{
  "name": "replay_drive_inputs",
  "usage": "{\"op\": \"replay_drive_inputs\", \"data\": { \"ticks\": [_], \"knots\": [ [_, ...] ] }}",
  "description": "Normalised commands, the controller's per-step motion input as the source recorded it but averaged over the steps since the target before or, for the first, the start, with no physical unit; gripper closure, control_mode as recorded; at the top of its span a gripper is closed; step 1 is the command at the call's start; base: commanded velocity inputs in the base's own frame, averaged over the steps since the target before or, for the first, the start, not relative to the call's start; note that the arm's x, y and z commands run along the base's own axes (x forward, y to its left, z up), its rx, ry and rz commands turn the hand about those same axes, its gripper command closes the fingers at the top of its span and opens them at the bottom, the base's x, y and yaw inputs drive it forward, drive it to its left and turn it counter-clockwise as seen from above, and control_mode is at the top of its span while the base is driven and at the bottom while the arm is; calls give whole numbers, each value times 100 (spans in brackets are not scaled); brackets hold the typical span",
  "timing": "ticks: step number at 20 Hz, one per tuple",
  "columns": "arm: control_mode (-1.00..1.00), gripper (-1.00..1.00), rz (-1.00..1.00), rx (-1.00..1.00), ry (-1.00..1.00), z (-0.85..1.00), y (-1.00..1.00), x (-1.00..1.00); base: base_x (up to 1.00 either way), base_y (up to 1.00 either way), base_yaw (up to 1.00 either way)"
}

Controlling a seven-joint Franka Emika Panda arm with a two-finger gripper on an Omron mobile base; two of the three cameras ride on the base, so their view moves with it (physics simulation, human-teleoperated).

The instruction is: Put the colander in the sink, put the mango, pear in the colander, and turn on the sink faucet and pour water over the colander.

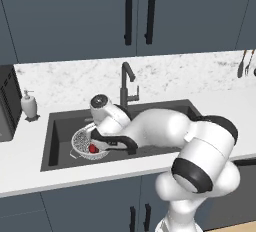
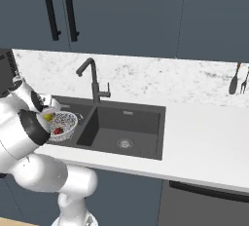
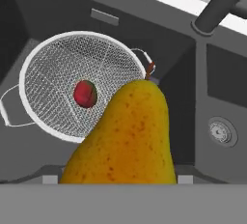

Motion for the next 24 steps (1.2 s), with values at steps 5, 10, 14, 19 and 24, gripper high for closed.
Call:
{"op": "replay_drive_inputs", "data": {
  "ticks": [5, 10, 14, 19, 24],
  "knots": [
    [-100, 100, 0, 20, 5, -30, 36, 44, 0, 0, 0],
    [-100, 100, 0, 22, 16, -43, 10, 40, 0, 0, 0],
    [-100, 100, 0, 6, 18, -47, 22, 37, 0, 0, 0],
    [-100, 100, 0, -10, 12, -38, 35, 40, 0, 0, 0],
    [-100, 100, 0, -17, 1, -34, 25, 35, 0, 0, 0]
  ]
}}
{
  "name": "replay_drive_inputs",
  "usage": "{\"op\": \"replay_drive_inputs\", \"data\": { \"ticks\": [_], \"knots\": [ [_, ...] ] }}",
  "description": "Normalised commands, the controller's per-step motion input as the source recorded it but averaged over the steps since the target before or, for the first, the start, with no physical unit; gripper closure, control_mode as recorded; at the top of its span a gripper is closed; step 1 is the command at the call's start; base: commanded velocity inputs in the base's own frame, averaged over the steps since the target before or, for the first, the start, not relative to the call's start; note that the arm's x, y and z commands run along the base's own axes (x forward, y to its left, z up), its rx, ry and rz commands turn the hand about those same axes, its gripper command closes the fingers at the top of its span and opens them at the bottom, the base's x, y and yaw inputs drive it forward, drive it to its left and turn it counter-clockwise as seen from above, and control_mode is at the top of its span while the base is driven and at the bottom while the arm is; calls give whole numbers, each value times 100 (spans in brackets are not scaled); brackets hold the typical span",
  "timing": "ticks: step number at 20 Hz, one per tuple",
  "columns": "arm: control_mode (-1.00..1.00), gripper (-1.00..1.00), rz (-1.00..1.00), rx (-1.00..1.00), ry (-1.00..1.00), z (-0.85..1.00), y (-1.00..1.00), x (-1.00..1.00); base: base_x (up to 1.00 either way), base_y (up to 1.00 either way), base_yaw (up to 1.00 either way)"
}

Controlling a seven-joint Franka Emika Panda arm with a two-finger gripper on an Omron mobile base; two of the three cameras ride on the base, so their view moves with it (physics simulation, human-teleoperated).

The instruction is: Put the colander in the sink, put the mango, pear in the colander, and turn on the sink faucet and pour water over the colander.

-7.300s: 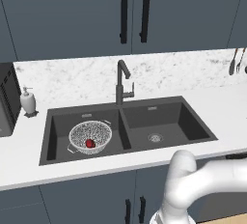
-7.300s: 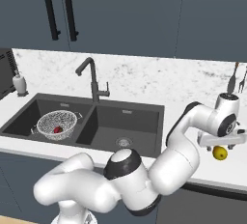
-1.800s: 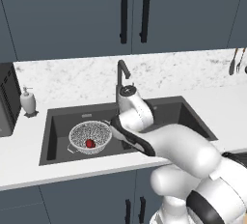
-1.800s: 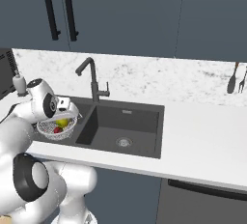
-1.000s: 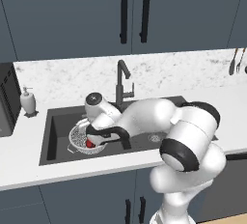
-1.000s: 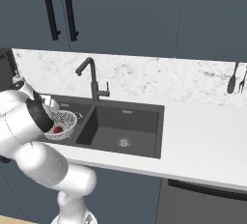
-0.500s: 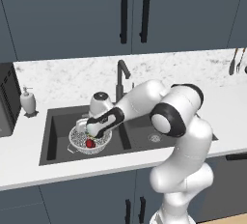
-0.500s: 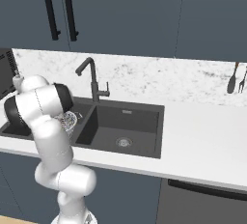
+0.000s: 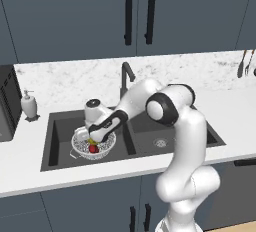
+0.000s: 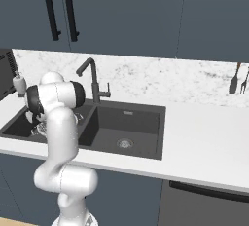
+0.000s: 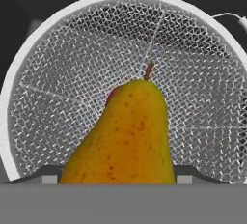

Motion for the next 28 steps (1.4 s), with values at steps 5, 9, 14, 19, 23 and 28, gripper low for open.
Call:
{"op": "replay_drive_inputs", "data": {
  "ticks": [5, 9, 14, 19, 23, 28],
  "knots": [
    [-100, 100, 0, -12, 0, -26, 14, 24, 0, 0, 0],
    [-100, 100, 0, -1, 0, -26, 1, 21, 0, 0, 0],
    [-100, 100, 0, 0, 0, -33, 0, 24, 0, 0, 0],
    [-100, 100, 0, 0, 0, -30, -2, 24, 0, 0, 0],
    [-100, 100, 0, 0, 0, -20, 0, 19, 0, 0, 0],
    [-100, -100, 0, 0, 0, -7, -2, 4, 0, 0, 0]
  ]
}}
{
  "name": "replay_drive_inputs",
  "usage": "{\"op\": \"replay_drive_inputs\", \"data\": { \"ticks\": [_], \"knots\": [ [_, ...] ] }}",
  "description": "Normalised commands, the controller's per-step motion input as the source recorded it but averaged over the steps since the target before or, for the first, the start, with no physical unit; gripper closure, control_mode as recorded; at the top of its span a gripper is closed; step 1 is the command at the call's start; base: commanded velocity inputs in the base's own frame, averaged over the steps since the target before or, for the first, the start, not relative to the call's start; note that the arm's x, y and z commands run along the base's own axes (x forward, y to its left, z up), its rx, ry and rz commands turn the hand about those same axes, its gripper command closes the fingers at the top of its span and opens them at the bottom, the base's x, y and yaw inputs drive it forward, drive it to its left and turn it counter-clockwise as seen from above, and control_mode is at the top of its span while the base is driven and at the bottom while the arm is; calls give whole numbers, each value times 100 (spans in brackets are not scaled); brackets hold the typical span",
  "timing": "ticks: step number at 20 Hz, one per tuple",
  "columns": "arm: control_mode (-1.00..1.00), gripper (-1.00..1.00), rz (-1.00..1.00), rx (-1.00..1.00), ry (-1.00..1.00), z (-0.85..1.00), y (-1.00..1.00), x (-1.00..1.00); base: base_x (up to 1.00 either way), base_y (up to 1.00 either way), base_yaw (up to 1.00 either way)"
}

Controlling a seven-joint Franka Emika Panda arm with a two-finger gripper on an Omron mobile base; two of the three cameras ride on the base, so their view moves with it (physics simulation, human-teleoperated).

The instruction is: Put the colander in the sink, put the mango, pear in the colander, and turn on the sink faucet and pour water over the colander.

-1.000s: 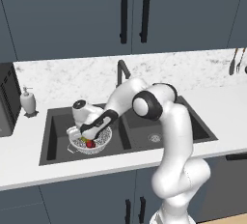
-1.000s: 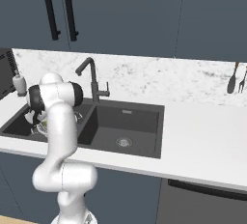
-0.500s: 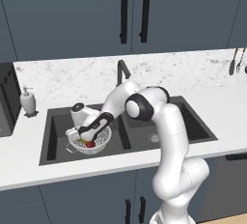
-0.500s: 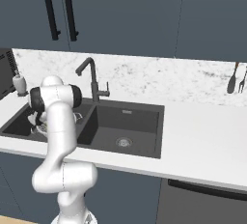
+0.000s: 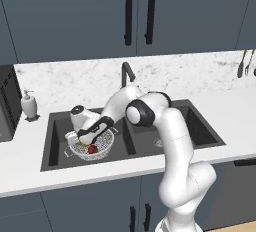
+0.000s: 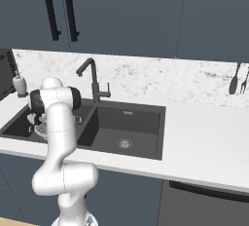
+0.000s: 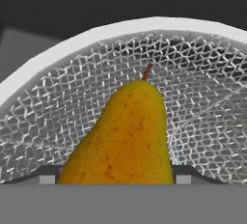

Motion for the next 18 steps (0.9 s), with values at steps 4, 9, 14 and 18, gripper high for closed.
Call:
{"op": "replay_drive_inputs", "data": {
  "ticks": [4, 9, 14, 18],
  "knots": [
    [-100, -100, 0, 1, 0, 0, -13, -23, 0, 0, 0],
    [-100, -100, 0, 7, -1, 12, -22, -46, 0, 0, 0],
    [-100, -100, -3, 13, -1, 32, -21, -42, 0, 0, 0],
    [-100, -100, 0, 15, -10, 62, -17, -49, 0, 0, 0]
  ]
}}
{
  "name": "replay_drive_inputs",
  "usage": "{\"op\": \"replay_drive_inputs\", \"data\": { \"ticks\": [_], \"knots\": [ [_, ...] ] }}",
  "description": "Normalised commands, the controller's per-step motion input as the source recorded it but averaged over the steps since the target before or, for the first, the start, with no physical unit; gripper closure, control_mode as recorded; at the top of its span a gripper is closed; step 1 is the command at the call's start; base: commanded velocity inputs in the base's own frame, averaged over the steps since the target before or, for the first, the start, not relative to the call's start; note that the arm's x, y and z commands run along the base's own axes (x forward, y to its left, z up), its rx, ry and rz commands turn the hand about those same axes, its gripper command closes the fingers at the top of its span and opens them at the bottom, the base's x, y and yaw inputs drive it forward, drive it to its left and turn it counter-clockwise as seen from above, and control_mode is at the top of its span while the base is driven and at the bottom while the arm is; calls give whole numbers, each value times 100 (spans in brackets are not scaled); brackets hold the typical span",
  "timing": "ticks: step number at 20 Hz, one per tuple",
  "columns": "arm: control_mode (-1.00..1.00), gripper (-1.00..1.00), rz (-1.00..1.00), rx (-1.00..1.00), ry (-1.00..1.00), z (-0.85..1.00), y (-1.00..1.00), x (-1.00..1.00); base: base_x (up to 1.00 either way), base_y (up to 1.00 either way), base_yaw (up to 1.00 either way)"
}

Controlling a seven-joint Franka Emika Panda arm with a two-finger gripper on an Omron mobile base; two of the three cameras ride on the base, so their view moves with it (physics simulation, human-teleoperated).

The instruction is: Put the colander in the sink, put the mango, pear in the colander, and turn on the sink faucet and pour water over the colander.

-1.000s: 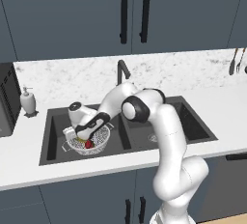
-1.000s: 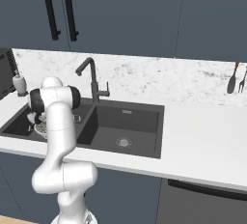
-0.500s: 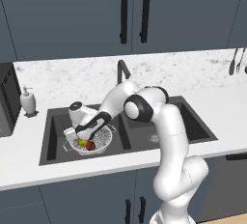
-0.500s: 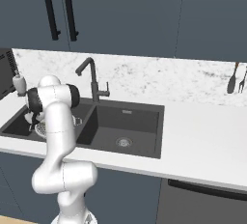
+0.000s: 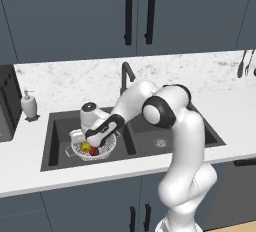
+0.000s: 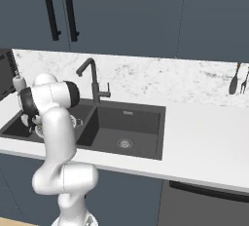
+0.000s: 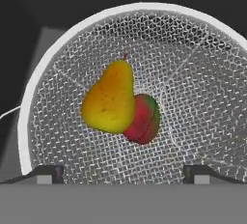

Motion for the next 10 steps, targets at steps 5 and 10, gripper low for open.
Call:
{"op": "replay_drive_inputs", "data": {
  "ticks": [5, 10],
  "knots": [
    [-100, -100, 0, 15, -17, 69, -22, -70, 0, 0, 0],
    [-100, -100, 0, 20, -13, 69, -21, -56, 0, 0, 0]
  ]
}}
